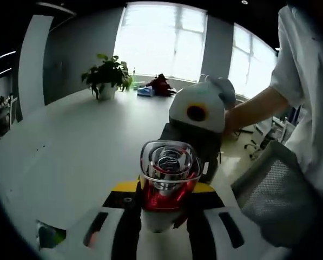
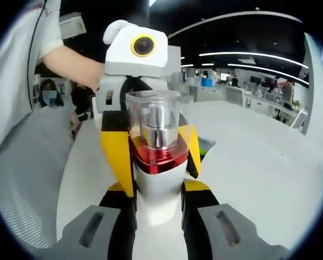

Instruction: Arrange the skincare products in the storage area until every visible bottle or jar stands upright without overlapping.

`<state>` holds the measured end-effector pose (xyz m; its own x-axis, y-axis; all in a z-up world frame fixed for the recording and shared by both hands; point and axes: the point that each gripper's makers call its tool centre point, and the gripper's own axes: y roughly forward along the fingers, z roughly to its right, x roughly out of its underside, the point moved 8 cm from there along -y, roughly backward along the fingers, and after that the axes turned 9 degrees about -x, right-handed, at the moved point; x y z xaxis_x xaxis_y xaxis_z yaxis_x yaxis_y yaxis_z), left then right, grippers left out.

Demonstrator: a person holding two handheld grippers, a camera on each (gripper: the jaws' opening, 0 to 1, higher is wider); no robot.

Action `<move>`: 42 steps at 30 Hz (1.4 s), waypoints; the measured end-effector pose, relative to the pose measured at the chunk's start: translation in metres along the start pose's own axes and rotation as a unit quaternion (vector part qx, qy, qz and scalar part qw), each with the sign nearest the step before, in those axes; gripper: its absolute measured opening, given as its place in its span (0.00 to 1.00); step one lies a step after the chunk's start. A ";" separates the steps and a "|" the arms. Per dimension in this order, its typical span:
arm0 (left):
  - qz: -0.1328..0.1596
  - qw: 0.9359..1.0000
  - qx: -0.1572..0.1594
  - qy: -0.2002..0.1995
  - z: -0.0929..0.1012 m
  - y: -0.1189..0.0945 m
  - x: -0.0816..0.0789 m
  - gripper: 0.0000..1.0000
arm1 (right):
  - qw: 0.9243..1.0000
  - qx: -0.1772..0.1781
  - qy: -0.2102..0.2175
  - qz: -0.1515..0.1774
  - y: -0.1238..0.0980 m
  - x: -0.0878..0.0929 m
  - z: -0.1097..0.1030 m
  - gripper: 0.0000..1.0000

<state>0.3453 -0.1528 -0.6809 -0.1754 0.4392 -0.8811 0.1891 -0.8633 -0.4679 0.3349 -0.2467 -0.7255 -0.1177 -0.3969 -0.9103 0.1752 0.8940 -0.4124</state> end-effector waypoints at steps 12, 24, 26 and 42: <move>0.020 0.999 -0.005 -0.034 -0.012 0.006 0.000 0.28 | 0.998 0.057 0.015 0.007 -0.001 0.001 0.003 0.31; 0.033 0.998 -0.008 -0.049 -0.017 0.012 -0.003 0.29 | 0.997 0.071 0.019 0.005 -0.005 0.003 0.010 0.31; 0.033 0.998 -0.008 -0.052 -0.015 0.013 -0.005 0.29 | 0.997 0.070 0.021 0.005 -0.005 0.003 0.011 0.31; 0.059 0.993 -0.034 -0.091 -0.022 -0.001 -0.010 0.43 | 0.997 0.066 0.044 0.000 -0.005 -0.001 -0.003 0.46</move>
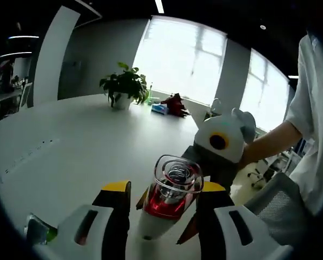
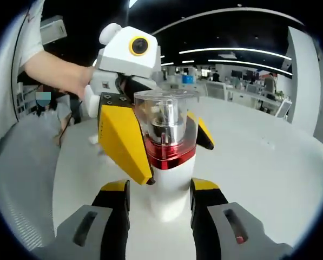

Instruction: Arrange the skincare products in the storage area until every visible bottle or jar stands upright without overlapping.

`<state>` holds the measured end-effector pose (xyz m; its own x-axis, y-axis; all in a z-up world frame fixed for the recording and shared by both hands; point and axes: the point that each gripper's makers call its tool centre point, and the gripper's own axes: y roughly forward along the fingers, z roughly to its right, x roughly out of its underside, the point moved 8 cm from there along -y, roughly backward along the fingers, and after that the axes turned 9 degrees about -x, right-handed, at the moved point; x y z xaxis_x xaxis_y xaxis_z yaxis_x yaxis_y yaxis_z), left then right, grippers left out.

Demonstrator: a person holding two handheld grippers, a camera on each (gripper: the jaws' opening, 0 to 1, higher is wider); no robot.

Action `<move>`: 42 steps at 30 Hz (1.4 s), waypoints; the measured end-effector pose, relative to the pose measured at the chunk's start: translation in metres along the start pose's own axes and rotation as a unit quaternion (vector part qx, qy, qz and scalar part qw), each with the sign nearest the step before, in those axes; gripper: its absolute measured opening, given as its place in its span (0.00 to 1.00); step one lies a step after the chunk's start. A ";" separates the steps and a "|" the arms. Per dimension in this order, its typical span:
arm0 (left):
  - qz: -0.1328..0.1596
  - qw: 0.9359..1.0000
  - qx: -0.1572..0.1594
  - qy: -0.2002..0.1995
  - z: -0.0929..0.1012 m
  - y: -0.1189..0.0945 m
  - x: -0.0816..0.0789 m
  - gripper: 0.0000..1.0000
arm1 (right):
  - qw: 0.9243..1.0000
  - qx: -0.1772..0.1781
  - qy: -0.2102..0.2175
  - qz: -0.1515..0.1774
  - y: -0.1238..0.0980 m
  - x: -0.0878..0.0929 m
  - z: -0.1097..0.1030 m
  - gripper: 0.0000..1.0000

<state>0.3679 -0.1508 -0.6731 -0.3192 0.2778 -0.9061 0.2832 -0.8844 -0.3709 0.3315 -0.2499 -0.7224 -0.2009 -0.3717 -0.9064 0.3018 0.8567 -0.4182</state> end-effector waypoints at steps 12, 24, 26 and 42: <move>-0.008 0.999 -0.041 -0.015 0.010 -0.030 0.017 0.61 | 0.999 0.027 0.026 -0.027 -0.005 0.006 -0.006 0.65; -0.026 0.994 -0.084 -0.058 0.027 -0.067 0.043 0.79 | 0.995 0.066 0.066 -0.042 -0.015 0.005 -0.031 0.83; -0.021 0.993 -0.092 -0.069 0.029 -0.077 0.046 0.82 | 0.994 0.069 0.071 -0.042 -0.017 0.004 -0.035 0.85; 0.045 0.962 -0.224 -0.149 0.060 -0.169 0.072 0.99 | 0.989 0.096 0.103 -0.037 -0.033 0.001 -0.081 0.93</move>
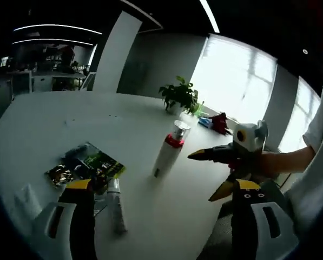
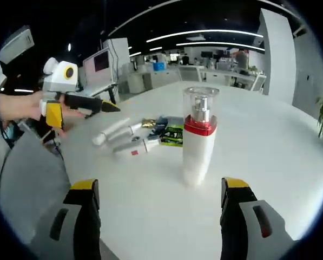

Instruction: Arrange the skincare products in the storage area until every visible bottle or jar stands upright without overlapping.

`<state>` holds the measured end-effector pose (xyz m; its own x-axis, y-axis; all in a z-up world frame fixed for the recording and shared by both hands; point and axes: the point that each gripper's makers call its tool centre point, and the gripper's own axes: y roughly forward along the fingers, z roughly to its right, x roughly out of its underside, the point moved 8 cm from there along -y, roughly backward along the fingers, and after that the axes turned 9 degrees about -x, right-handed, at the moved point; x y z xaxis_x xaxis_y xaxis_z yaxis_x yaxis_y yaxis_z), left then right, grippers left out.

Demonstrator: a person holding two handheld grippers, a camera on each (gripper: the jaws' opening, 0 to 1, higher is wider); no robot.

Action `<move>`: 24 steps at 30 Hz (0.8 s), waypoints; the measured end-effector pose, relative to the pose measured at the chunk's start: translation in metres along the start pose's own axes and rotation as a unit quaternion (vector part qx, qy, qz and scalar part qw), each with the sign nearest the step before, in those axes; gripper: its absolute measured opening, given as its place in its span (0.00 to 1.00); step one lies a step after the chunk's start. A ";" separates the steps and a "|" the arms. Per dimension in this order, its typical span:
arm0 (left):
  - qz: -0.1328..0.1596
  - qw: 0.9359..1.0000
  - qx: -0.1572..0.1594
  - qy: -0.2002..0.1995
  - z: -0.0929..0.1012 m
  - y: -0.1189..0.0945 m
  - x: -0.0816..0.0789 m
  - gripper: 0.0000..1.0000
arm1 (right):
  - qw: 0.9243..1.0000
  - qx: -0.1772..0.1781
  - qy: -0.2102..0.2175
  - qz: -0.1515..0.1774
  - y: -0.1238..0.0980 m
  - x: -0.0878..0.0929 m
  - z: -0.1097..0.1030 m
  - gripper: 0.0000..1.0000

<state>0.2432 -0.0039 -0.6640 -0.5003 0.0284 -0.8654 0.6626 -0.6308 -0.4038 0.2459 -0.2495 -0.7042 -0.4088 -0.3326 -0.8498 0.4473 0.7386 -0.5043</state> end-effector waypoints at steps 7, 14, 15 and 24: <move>0.015 0.999 -0.041 -0.024 -0.006 -0.039 0.015 0.99 | 1.000 0.007 -0.003 0.010 -0.013 -0.004 -0.016 0.96; 0.027 0.994 -0.094 -0.047 -0.017 -0.079 0.027 0.96 | 1.000 0.017 0.009 0.023 -0.026 -0.004 -0.030 0.95; 0.033 0.993 -0.099 -0.050 -0.017 -0.084 0.026 0.95 | 0.999 0.019 0.010 0.026 -0.028 -0.004 -0.031 0.95; 0.048 0.990 -0.124 -0.047 -0.017 -0.113 0.023 0.99 | 0.999 0.026 0.012 0.031 -0.044 -0.004 -0.052 0.96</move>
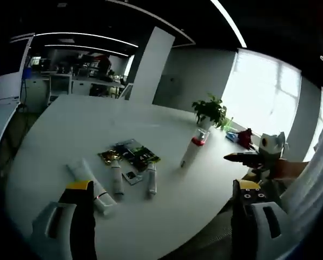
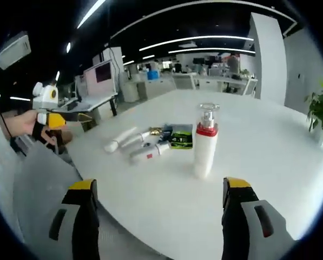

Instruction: Arrange the skincare products in the storage area until every visible bottle or jar stands upright without overlapping.

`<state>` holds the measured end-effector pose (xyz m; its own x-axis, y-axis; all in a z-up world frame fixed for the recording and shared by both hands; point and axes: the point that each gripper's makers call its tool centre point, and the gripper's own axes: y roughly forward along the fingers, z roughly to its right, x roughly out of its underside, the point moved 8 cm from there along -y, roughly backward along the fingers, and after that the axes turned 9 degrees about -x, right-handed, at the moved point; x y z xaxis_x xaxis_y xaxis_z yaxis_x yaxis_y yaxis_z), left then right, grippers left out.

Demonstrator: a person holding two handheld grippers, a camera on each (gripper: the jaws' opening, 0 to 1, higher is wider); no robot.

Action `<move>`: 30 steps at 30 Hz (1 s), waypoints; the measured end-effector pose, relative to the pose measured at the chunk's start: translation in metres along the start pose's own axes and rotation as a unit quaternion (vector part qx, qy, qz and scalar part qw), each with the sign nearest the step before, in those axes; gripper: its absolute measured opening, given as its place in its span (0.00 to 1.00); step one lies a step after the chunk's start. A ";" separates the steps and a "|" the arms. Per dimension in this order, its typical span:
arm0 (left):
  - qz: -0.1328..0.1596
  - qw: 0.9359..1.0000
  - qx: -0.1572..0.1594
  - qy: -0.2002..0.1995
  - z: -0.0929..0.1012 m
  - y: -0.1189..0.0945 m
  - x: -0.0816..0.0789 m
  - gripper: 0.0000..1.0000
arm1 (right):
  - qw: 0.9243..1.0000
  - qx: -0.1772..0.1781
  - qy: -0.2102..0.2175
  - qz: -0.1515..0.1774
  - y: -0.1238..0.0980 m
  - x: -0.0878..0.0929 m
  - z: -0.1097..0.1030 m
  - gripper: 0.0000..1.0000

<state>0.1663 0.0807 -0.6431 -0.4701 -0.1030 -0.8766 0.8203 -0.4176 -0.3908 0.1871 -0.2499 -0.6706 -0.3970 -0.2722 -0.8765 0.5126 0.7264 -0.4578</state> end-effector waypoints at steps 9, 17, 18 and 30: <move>0.050 0.998 -0.034 0.001 -0.004 -0.014 -0.002 0.99 | 1.000 0.020 0.000 -0.008 -0.002 0.000 -0.013 0.97; 0.047 0.999 -0.023 0.012 -0.009 -0.018 -0.003 0.99 | 0.999 0.045 -0.024 -0.007 -0.004 0.004 -0.009 0.95; 0.044 0.999 -0.020 0.013 -0.011 -0.017 -0.003 0.99 | 0.998 0.051 -0.027 -0.005 -0.006 0.004 -0.009 0.95; 0.021 0.999 -0.025 0.013 -0.022 -0.024 0.010 0.96 | 0.999 0.045 -0.015 0.026 -0.006 0.003 -0.010 0.88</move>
<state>0.1490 0.1099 -0.6483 -0.4262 -0.0953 -0.8996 0.8549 -0.3676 -0.3661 0.1753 -0.2495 -0.6690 -0.3451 -0.2554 -0.9032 0.5996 0.6803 -0.4215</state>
